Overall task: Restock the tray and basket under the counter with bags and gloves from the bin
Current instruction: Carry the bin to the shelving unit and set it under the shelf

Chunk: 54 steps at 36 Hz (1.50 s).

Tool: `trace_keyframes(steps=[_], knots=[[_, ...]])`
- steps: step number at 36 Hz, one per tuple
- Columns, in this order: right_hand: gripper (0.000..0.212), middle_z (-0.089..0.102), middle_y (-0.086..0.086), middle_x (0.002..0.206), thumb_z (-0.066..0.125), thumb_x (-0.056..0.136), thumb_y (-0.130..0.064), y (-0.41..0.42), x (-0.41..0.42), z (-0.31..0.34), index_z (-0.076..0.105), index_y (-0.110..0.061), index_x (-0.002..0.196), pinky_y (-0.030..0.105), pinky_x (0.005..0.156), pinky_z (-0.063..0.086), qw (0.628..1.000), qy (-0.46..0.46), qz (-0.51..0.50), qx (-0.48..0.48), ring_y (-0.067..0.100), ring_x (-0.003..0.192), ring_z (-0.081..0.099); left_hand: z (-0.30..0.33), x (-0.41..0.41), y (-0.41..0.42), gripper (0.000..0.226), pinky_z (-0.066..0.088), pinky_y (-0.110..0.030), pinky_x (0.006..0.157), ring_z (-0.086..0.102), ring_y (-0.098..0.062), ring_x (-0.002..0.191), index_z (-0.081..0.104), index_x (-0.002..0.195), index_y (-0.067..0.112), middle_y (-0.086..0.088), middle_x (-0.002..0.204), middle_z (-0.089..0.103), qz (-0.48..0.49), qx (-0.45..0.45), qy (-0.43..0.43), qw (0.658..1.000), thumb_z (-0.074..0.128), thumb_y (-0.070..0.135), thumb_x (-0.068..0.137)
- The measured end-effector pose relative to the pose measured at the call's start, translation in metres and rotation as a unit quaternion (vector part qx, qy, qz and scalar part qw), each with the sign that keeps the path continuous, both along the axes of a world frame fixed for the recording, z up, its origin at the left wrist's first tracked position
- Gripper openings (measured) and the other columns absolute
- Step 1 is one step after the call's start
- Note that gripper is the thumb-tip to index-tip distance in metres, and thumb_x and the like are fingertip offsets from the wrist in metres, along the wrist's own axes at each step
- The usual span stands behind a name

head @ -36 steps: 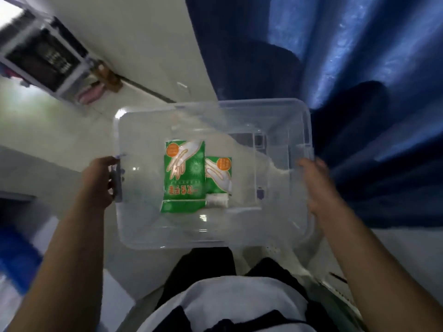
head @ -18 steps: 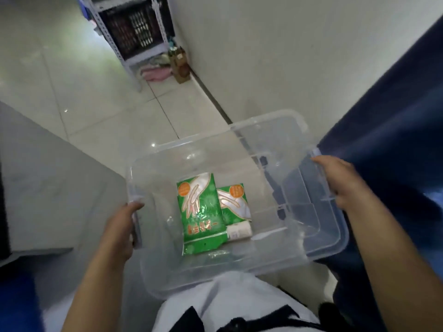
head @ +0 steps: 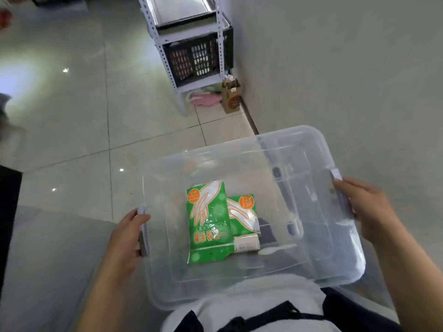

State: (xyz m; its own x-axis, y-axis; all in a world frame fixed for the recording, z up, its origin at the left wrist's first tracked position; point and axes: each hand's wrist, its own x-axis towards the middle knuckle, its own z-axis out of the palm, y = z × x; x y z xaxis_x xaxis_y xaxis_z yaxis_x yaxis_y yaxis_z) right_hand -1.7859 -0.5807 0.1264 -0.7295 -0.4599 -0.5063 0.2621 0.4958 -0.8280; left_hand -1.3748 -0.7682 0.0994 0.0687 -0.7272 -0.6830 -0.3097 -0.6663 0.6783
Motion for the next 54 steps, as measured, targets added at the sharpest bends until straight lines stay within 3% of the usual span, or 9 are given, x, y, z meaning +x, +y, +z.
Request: trace_keyframes(steps=[3,14,21,29,33,39,44,49,54], knots=[[0.008,0.072,0.010,0.083,0.074,0.083,-0.025,-0.076,-0.027,-0.011,0.077,-0.018,0.081,0.034,0.069,0.054,1.000,-0.017,0.023,-0.013,0.025,0.071,0.065,0.010,-0.015,-0.051,0.018,0.045,-0.031,0.063,0.061,-0.021,0.083,0.067,0.102,0.039,0.001,0.097,0.066,0.024,-0.014,-0.020,0.999,0.060,0.027,0.090],[0.024,0.071,0.003,0.085,0.072,0.083,-0.043,-0.364,-0.081,-0.012,0.073,-0.021,0.092,0.033,0.064,0.049,0.987,-0.047,0.153,0.029,0.026,0.077,0.065,0.037,-0.024,-0.197,0.039,0.051,-0.038,0.068,0.064,-0.029,0.091,0.061,0.122,0.035,-0.009,0.102,0.069,0.133,-0.006,-0.055,0.990,0.062,0.011,0.092],[0.030,0.074,-0.001,0.085,0.080,0.078,-0.025,-0.513,-0.066,-0.023,0.070,-0.023,0.106,0.032,0.060,0.050,0.966,-0.040,0.247,0.059,0.023,0.072,0.067,0.005,-0.004,-0.309,0.034,0.052,-0.040,0.070,0.063,-0.036,0.092,0.063,0.124,0.030,-0.018,0.116,0.066,0.212,0.014,-0.040,0.976,0.065,0.020,0.092],[0.037,0.072,0.002,0.085,0.076,0.082,-0.017,-0.701,-0.017,-0.008,0.069,-0.013,0.118,0.029,0.056,0.050,0.976,0.003,0.214,0.027,0.019,0.065,0.065,-0.001,0.040,-0.519,0.037,0.058,-0.042,0.073,0.071,-0.021,0.083,0.068,0.119,0.029,-0.004,0.097,0.074,0.252,-0.064,0.002,0.966,0.073,0.015,0.085],[0.036,0.074,0.001,0.085,0.074,0.082,-0.013,-0.802,0.030,0.007,0.069,-0.012,0.118,0.024,0.044,0.053,0.977,-0.016,0.211,-0.011,0.013,0.057,0.071,0.008,0.076,-0.616,0.039,0.057,-0.044,0.079,0.069,-0.025,0.092,0.066,0.126,0.024,-0.011,0.114,0.070,0.276,-0.080,-0.001,0.958,0.070,0.015,0.088],[0.045,0.074,0.001,0.094,0.077,0.081,-0.014,-0.907,0.091,0.001,0.064,-0.013,0.124,0.022,0.048,0.054,0.976,-0.049,0.209,-0.035,0.010,0.063,0.073,0.017,0.131,-0.717,0.036,0.058,-0.049,0.062,0.066,-0.018,0.085,0.069,0.119,0.036,-0.003,0.105,0.068,0.335,-0.089,-0.034,0.937,0.071,0.025,0.084],[0.043,0.076,0.007,0.099,0.076,0.083,-0.016,-1.003,0.120,-0.023,0.066,-0.012,0.124,0.031,0.060,0.059,0.968,-0.063,0.243,-0.004,0.022,0.079,0.074,0.002,0.165,-0.796,0.035,0.057,-0.056,0.077,0.067,-0.015,0.084,0.070,0.115,0.038,-0.001,0.103,0.071,0.335,-0.082,-0.043,0.938,0.071,0.020,0.085],[0.027,0.075,-0.017,0.072,0.076,0.083,-0.018,-1.140,0.162,-0.030,0.070,-0.031,0.106,0.015,0.046,0.050,0.953,-0.058,0.298,-0.025,0.003,0.061,0.071,-0.002,0.196,-0.882,0.028,0.056,-0.059,0.081,0.066,-0.012,0.083,0.072,0.110,0.038,0.003,0.097,0.070,0.376,-0.078,-0.085,0.919,0.068,0.026,0.086],[0.019,0.076,-0.012,0.077,0.075,0.084,-0.018,-1.278,0.210,-0.022,0.072,-0.034,0.094,0.016,0.047,0.052,0.934,-0.064,0.350,-0.028,0.009,0.065,0.073,0.017,0.239,-0.987,0.034,0.053,-0.057,0.078,0.064,-0.021,0.091,0.068,0.123,0.026,-0.005,0.107,0.066,0.401,-0.053,-0.086,0.911,0.066,0.020,0.089]])
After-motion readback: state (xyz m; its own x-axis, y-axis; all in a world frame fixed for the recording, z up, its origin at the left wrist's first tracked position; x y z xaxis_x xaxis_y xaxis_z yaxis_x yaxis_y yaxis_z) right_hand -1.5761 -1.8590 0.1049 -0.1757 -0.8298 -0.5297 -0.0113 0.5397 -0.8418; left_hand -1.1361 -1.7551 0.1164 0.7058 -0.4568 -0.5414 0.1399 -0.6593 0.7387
